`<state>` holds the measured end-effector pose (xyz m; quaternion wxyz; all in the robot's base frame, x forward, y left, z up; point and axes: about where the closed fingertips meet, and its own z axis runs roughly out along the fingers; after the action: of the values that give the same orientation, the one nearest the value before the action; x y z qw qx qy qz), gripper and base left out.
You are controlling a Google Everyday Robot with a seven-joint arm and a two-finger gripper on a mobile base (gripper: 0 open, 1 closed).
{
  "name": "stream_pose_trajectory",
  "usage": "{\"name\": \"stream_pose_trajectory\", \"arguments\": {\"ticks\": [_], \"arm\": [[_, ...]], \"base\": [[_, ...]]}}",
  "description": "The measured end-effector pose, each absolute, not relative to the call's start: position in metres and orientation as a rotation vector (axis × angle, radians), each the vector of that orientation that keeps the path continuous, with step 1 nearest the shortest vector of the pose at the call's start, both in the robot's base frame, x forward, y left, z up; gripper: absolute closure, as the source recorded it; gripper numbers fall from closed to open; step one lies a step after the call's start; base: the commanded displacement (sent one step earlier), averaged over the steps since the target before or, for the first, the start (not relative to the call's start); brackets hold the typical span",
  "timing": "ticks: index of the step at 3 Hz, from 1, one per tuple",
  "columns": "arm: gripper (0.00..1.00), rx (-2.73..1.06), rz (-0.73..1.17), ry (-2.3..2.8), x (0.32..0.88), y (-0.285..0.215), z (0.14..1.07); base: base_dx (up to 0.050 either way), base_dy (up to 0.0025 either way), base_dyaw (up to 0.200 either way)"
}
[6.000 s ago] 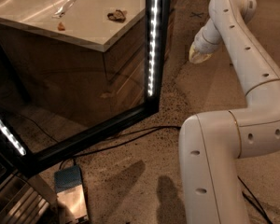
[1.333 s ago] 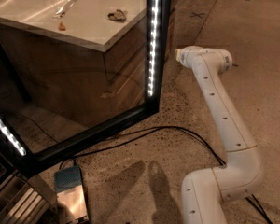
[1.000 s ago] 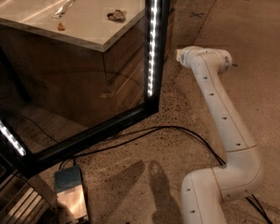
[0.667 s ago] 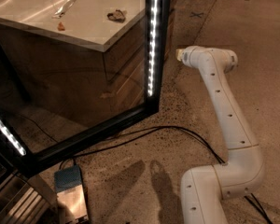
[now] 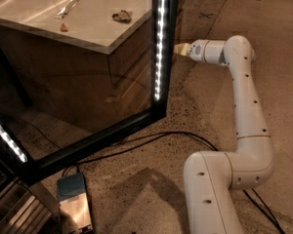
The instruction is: Close right fridge door
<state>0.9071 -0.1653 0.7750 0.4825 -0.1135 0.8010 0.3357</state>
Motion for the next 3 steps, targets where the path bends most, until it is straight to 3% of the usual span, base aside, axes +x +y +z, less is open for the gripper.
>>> {"name": "stream_pose_trajectory", "arguments": {"ticks": [1,2,3], "arm": [[1.0,-0.292,0.963,1.908,0.905,-0.151,0.766],[1.0,-0.297,0.96,1.912,0.905,-0.149,0.765],[1.0,-0.282,1.18,1.882,0.89,-0.13,0.76]], "base": [[0.0,0.0,0.0],[0.0,0.0,0.0],[0.0,0.0,0.0]]}}
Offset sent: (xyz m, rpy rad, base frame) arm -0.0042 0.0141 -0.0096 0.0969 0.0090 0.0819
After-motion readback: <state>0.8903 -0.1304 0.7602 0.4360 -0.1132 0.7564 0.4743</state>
